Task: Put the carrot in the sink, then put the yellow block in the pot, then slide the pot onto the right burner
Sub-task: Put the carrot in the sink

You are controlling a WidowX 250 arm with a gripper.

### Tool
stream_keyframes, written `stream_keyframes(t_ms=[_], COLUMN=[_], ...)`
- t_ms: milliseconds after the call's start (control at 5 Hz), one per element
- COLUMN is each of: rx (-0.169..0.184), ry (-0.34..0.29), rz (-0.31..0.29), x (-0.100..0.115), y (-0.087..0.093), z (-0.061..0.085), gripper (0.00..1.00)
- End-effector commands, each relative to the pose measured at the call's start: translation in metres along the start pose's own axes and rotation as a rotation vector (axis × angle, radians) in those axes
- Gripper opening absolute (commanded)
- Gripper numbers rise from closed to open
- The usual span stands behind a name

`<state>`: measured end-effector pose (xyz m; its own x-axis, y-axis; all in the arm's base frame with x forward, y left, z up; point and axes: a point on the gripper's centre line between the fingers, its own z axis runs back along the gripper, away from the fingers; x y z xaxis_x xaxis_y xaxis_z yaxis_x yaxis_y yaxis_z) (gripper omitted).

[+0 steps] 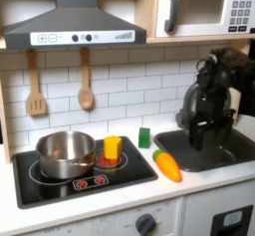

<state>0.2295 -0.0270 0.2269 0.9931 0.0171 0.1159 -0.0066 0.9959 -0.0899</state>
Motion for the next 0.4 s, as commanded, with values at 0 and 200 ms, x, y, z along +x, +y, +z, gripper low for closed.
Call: stream_keyframes(t_ms=[0, 200], rx=[0.028, 0.012], ry=[0.023, 0.027], rz=[0.031, 0.033], x=[0.025, 0.036], y=[0.028, 0.030], z=[-0.022, -0.030], gripper=[1.00, 1.00])
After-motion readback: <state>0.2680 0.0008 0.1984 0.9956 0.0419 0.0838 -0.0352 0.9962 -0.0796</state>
